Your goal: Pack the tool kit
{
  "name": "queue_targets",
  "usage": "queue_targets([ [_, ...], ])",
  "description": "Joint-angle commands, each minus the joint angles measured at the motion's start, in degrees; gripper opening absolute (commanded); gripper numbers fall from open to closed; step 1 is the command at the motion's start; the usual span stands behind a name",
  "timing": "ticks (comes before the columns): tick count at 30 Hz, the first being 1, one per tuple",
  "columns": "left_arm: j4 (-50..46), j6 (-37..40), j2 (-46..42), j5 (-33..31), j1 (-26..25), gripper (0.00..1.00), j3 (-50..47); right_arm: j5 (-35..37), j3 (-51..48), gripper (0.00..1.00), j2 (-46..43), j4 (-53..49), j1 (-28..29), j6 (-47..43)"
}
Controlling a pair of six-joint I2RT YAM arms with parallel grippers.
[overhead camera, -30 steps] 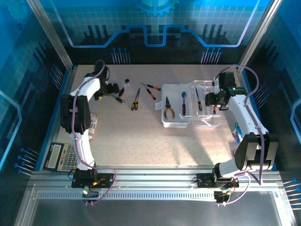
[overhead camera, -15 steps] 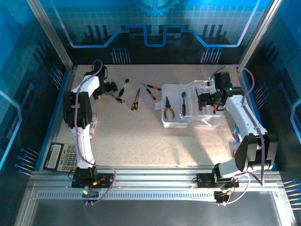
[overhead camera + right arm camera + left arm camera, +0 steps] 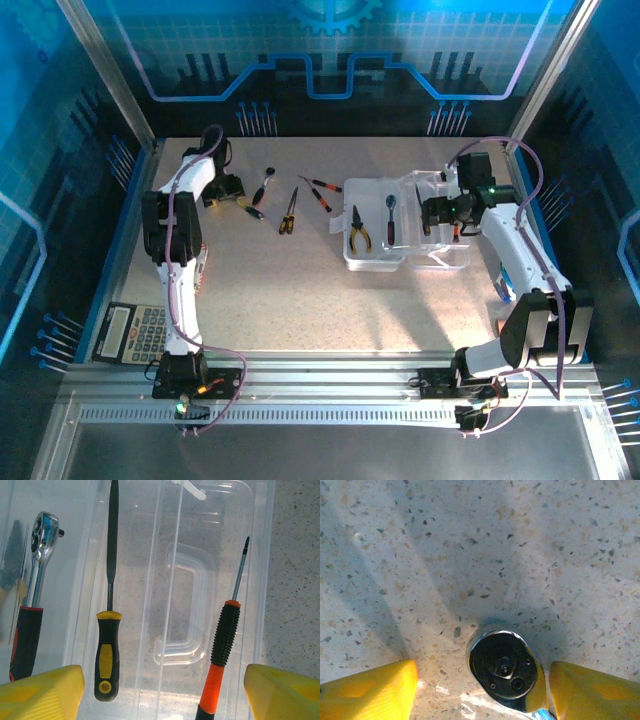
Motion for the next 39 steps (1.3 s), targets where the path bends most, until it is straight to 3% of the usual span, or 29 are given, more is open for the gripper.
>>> queue_targets([
  [1, -3.6, 2.1, 1.6, -0.2, -0.8, 0.64, 2.6, -0.8, 0.6, 0.85, -1.6, -1.1, 0.5, -0.9],
  [15, -1.6, 3.5, -0.3, 6.3, -0.8, 0.31, -1.3, -1.4, 1.0, 0.85, -3.4, -1.6, 0.5, -1.1],
  [16, -1.6, 3.6, -0.4, 6.5, -0.8, 0.27, -1.5, -1.3, 0.9, 0.85, -3.5, -1.6, 0.5, -1.1],
  [17, -1.6, 3.6, -0.4, 6.6, -0.8, 0.11, -1.8, -1.4, 0.9, 0.85, -3.6, -1.6, 0.5, -1.2],
  [18, -1.4, 3.7, -0.6, 6.6, -0.8, 0.02, -2.2, -1.4, 0.7, 0.85, -3.7, -1.6, 0.5, -1.2],
  [19, -1.2, 3.8, -0.8, 6.7, -0.8, 0.0, -2.7, -1.5, 0.8, 0.85, -3.8, -1.7, 0.5, -1.2],
  [33, 1.2, 4.7, -10.6, 10.0, -0.7, 0.0, -11.2, -3.2, 1.6, 0.85, -5.0, -1.9, 0.6, -1.1],
  [39, 5.4, 2.9, -20.0, 18.0, -1.2, 0.0, -17.8, -4.4, 2.2, 0.85, -5.8, -2.5, 1.6, -1.1],
])
